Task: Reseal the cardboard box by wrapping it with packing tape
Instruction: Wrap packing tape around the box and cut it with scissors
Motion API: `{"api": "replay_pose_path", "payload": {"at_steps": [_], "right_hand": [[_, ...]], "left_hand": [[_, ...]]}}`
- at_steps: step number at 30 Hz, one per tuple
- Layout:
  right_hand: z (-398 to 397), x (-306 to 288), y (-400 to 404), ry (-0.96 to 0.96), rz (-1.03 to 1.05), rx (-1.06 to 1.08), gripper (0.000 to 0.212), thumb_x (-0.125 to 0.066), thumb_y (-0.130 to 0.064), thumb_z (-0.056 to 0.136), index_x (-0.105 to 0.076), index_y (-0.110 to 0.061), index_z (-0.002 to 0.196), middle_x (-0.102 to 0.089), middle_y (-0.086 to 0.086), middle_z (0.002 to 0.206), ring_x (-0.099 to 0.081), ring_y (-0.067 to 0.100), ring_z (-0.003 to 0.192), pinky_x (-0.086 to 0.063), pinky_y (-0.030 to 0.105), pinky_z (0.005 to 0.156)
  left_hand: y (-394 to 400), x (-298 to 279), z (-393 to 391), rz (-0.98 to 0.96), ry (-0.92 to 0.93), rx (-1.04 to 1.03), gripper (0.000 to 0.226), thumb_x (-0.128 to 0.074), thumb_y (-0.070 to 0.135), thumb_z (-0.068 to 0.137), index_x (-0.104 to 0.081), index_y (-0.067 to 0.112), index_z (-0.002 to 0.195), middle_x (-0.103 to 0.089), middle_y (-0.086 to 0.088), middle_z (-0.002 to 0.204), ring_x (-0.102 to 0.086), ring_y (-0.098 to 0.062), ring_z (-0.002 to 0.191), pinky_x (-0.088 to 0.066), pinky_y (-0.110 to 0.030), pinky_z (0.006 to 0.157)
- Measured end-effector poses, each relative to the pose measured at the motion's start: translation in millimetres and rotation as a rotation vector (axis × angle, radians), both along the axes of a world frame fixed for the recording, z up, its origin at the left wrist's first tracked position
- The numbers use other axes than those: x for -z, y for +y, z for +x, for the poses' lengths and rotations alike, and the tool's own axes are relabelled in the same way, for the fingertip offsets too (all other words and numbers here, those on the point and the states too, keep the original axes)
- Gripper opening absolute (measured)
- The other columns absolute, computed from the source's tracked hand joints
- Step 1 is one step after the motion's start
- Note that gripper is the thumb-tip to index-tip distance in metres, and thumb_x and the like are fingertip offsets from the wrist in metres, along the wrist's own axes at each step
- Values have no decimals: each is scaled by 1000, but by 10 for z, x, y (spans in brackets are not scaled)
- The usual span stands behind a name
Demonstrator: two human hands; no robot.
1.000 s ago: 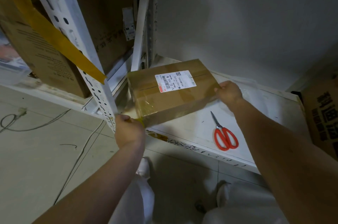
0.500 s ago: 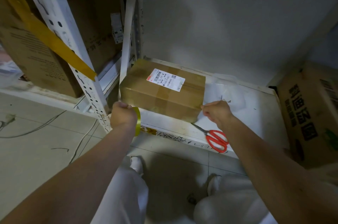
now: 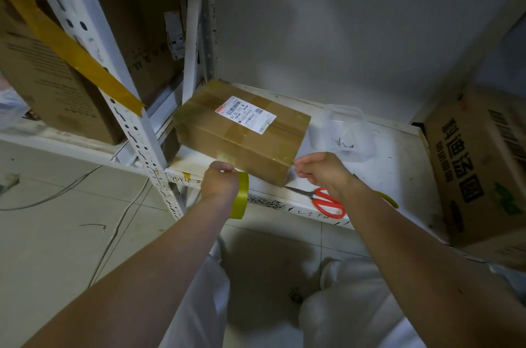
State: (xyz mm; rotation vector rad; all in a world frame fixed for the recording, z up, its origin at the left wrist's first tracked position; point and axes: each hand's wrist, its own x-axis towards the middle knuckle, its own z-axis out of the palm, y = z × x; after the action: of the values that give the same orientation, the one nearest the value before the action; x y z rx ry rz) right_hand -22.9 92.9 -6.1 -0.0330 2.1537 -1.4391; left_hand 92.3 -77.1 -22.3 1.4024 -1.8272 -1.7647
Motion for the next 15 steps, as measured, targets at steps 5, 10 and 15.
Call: {"api": "replay_pose_path", "payload": {"at_steps": [5, 10, 15], "right_hand": [[123, 32, -10, -63, -1, -123, 14, -67, -9, 88, -69, -6, 101, -72, 9, 91, -65, 11, 72, -43, 21, 66], [336, 95, -20, -159, 35, -314, 23, -75, -27, 82, -70, -13, 100, -68, 2, 86, -60, 9, 75, -42, 19, 65], [470, 111, -27, -25, -3, -307, 15, -76, -18, 81, -69, -11, 92, -63, -2, 80, -56, -1, 66, -41, 7, 54]], "left_hand": [[126, -1, 52, 78, -8, 202, 20, -49, 8, 89, -58, 23, 79, -56, -2, 76, -50, -22, 68, -40, -30, 67], [220, -30, 136, 38, 6, 464, 16, -55, 12, 92, -59, 23, 80, -59, 1, 87, -51, -18, 82, -38, -27, 65], [248, -74, 193, -20, -1, 597, 13, -56, 14, 92, -59, 22, 83, -56, 4, 86, -49, -15, 87, -36, -24, 65]]}}
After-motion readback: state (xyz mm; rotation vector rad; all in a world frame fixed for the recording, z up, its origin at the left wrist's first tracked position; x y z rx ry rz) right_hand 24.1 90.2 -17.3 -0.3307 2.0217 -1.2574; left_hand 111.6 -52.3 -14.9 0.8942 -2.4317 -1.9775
